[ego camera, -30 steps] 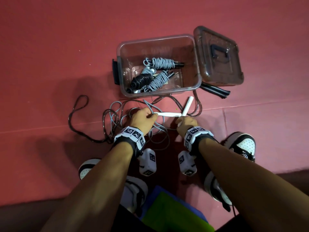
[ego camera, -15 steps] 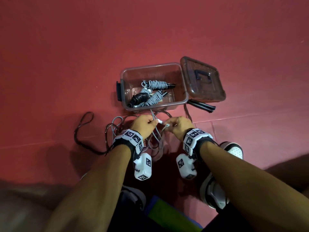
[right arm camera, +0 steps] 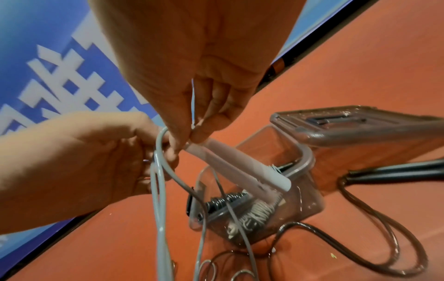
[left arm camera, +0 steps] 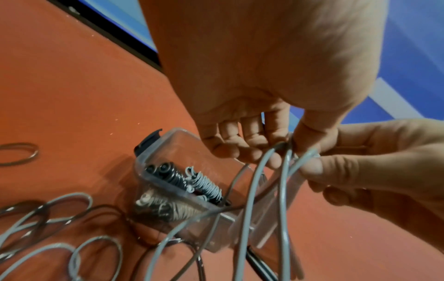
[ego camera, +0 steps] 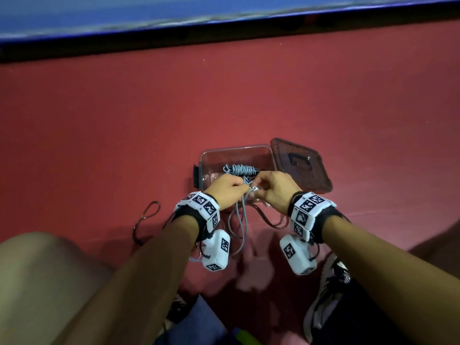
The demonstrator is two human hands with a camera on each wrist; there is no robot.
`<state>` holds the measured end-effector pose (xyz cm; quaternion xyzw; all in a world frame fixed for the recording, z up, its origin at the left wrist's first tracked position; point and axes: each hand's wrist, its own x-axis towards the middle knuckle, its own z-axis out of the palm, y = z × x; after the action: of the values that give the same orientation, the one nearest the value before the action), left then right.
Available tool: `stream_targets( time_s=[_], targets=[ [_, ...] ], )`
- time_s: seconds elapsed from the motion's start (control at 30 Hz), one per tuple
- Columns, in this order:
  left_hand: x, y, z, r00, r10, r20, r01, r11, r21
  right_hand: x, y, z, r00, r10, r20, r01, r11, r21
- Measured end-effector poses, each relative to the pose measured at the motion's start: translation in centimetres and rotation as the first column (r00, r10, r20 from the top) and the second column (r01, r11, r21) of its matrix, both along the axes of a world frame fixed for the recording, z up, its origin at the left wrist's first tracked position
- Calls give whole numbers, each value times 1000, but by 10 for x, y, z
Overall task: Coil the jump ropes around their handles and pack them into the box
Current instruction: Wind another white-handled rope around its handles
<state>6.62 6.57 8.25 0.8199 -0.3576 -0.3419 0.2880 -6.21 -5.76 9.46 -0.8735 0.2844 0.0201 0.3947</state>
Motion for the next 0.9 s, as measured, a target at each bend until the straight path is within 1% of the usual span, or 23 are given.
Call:
stream_targets(
  time_s=[0.07, 0.17, 0.27, 0.43, 0.53, 0.63, 0.73, 0.8, 0.9],
  targets=[
    [0, -2, 12, 999, -35, 0, 35, 999, 8, -1, -2, 14, 999, 38, 19, -38, 999, -23],
    [0, -3, 31, 998, -61, 6, 61, 998, 8, -6, -5, 30, 998, 57, 38, -59, 997, 42],
    [1, -6, 50, 997, -78, 16, 78, 997, 12, -9, -9, 41, 996, 77, 45, -74, 996, -51],
    [-1, -7, 70, 997, -81, -2, 81, 996, -26, -12, -9, 57, 991, 103, 88, -94, 991, -95],
    [-1, -6, 74, 996, -87, 9, 87, 995, -48, -12, -9, 61, 988, 109, 106, -98, 990, -104],
    [-1, -6, 72, 994, -88, 61, 92, 994, -60, -13, -9, 63, 987, 117, 114, -104, 988, -112],
    [-1, -3, 67, 991, -85, 108, 93, 992, -80, -16, -6, 64, 989, 113, 91, -106, 991, -81],
    [0, 0, 60, 994, -48, 102, 58, 994, -94, -17, -4, 63, 992, 108, 65, -105, 993, -48],
    [0, 4, 48, 994, -12, 105, 18, 998, -55, -18, -2, 61, 996, 65, 63, -66, 998, 6]
  ],
)
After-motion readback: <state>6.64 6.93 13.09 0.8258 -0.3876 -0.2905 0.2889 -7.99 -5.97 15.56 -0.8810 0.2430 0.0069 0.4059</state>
